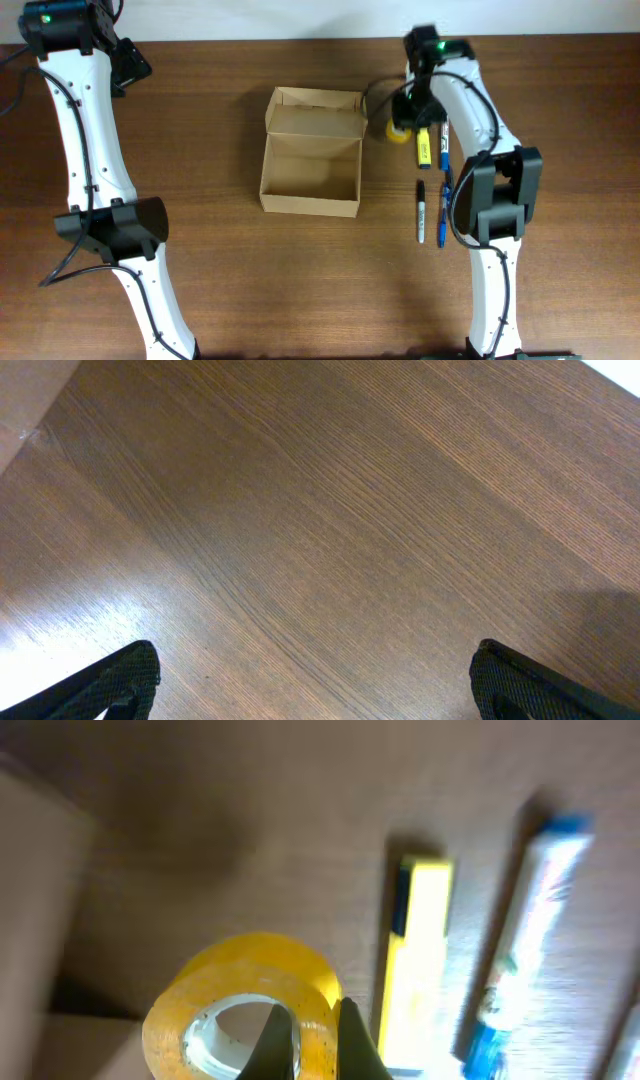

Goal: Pack container
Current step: 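Carry the tape roll into the box and release it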

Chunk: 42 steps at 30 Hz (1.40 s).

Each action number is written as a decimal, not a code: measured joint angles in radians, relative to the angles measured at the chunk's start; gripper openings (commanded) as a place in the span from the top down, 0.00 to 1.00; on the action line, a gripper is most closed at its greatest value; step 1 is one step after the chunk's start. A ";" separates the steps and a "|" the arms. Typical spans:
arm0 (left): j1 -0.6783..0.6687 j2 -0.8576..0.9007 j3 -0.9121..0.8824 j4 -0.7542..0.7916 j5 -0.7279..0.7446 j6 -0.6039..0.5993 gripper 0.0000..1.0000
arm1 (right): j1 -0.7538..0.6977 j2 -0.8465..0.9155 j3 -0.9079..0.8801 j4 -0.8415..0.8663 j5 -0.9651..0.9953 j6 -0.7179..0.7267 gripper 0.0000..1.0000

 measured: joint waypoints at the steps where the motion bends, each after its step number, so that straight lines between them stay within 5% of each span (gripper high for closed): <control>1: 0.000 0.000 0.000 0.000 0.000 0.001 0.00 | 0.000 -0.002 0.063 -0.031 0.001 0.000 0.96; 12: 0.000 0.000 0.000 0.000 0.000 0.002 0.00 | 0.075 -0.004 0.558 -0.346 0.011 -0.072 0.96; 26: 0.000 0.000 0.000 0.000 0.000 0.002 0.00 | 0.428 -0.010 0.607 -0.356 0.010 -0.270 0.96; 42: 0.000 0.000 0.000 0.000 0.000 0.002 0.00 | 0.502 -0.240 0.023 -0.221 0.030 -0.338 0.96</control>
